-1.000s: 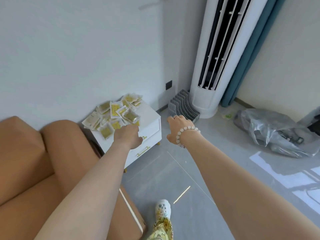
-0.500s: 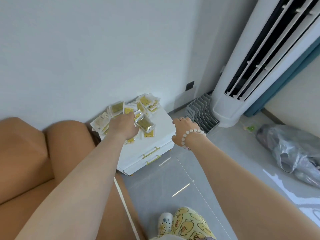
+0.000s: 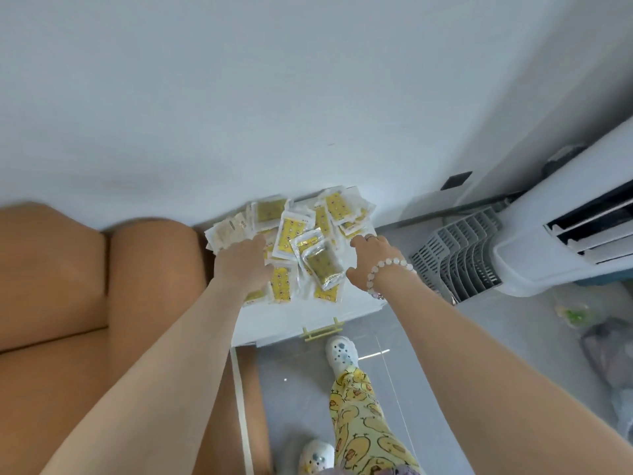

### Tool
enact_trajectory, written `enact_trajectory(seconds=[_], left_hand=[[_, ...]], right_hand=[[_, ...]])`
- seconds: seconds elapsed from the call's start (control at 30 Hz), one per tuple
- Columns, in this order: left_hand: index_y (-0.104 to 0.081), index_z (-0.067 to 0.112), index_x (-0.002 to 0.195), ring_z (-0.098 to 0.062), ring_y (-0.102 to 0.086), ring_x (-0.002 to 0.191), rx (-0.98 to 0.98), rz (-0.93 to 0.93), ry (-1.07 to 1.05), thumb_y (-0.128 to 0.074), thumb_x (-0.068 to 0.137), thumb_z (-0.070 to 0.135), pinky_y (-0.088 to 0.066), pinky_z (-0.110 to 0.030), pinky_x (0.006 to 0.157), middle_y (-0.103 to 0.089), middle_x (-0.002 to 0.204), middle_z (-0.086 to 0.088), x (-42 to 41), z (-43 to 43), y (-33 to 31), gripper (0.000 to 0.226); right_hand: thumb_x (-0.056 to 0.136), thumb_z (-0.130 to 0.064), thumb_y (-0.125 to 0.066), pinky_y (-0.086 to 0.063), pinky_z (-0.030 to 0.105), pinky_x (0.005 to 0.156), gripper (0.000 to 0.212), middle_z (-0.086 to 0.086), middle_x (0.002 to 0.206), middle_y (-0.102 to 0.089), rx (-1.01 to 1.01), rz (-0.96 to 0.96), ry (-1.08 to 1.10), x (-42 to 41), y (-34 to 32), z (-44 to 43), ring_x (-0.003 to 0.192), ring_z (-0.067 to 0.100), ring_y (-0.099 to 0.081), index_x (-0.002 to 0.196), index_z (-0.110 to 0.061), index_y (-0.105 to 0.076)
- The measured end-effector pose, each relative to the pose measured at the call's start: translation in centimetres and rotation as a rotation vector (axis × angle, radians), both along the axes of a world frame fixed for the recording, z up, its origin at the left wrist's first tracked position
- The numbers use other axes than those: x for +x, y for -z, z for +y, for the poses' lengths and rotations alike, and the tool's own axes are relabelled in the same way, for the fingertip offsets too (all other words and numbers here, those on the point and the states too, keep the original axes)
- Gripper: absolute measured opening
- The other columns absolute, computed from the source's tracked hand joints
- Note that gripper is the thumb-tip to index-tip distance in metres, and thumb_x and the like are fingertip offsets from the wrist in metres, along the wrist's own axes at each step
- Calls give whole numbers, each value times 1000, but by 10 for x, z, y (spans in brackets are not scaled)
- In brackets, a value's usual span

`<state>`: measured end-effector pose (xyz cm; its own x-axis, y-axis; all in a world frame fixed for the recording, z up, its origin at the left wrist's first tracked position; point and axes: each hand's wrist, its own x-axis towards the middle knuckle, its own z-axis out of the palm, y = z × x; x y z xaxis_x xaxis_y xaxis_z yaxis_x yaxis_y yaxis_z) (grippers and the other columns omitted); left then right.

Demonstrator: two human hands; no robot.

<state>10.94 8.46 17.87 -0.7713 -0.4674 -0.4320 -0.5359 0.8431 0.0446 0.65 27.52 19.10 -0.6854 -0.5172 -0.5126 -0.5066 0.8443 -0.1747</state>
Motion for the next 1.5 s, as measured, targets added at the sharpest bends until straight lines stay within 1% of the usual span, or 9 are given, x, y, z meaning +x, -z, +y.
enact_trajectory(seconds=[0.3, 0.53, 0.63, 0.83, 1.0, 1.1, 1.23, 1.33, 1.5], left_hand=[[-36, 17, 139, -25, -52, 116, 137, -63, -293, -47, 94, 35, -46, -36, 86, -50, 133, -3, -37, -28, 59, 49], [-36, 19, 140, -27, -50, 118, 259, -17, -733, -56, 90, 40, -44, -35, 82, -46, 134, -8, -11, -47, 117, 58], [-34, 14, 141, -28, -49, 119, 324, 39, -912, -61, 87, 37, -40, -32, 77, -41, 137, -9, -10, -51, 154, 64], [-31, 2, 138, -32, -47, 122, 340, 37, -1196, -71, 81, 32, -44, -37, 84, -37, 140, -14, -4, -55, 227, 76], [-36, 2, 134, -29, -40, 125, 194, 78, -1171, -79, 72, 39, -39, -36, 96, -40, 135, -15, 7, -49, 255, 84], [-40, 4, 131, -29, -38, 126, 164, 88, -1143, -78, 73, 37, -37, -35, 97, -43, 134, -13, 6, -49, 263, 77], [-41, 6, 129, -29, -41, 125, 199, 111, -1123, -77, 75, 32, -39, -37, 95, -45, 132, -12, 4, -50, 267, 70], [-39, 6, 127, -31, -50, 116, 255, 153, -1169, -76, 77, 26, -44, -38, 87, -45, 130, -12, 2, -48, 266, 65], [-42, 2, 122, -31, -52, 110, 317, 185, -1160, -74, 79, 25, -44, -39, 86, -50, 124, -14, 10, -51, 265, 58]], right_hand=[[92, -27, -50, -40, 34, 96, 44, 6, 133, -45, 95, -186, 103, -63, 81, -34, 125, 22, -40, 132, -13, -41], [90, -31, -55, -42, 36, 92, 47, 9, 131, -45, 109, -279, 359, -64, 140, -55, 122, 26, -44, 130, -10, -43], [87, -42, -58, -42, 37, 91, 56, 11, 131, -45, 83, -282, 503, -65, 173, -59, 121, 28, -46, 131, -10, -42], [74, -54, -71, -42, 40, 93, 81, 8, 134, -45, 88, -280, 619, -54, 232, -66, 126, 25, -43, 135, -12, -39], [66, -61, -73, -38, 41, 98, 88, 6, 131, -45, 116, -194, 593, -39, 257, -77, 127, 23, -41, 133, -14, -42], [65, -62, -74, -37, 40, 97, 87, 7, 130, -44, 120, -140, 587, -37, 265, -80, 126, 24, -40, 130, -13, -45], [65, -58, -76, -37, 39, 96, 80, 8, 128, -46, 87, -98, 617, -34, 271, -82, 124, 26, -42, 123, -10, -48], [66, -53, -78, -36, 38, 96, 74, 9, 126, -47, 54, -37, 644, -29, 270, -84, 120, 27, -45, 119, -9, -51], [69, -51, -75, -32, 38, 99, 65, 9, 122, -47, 14, 32, 646, -21, 263, -80, 119, 27, -43, 113, -9, -53]])
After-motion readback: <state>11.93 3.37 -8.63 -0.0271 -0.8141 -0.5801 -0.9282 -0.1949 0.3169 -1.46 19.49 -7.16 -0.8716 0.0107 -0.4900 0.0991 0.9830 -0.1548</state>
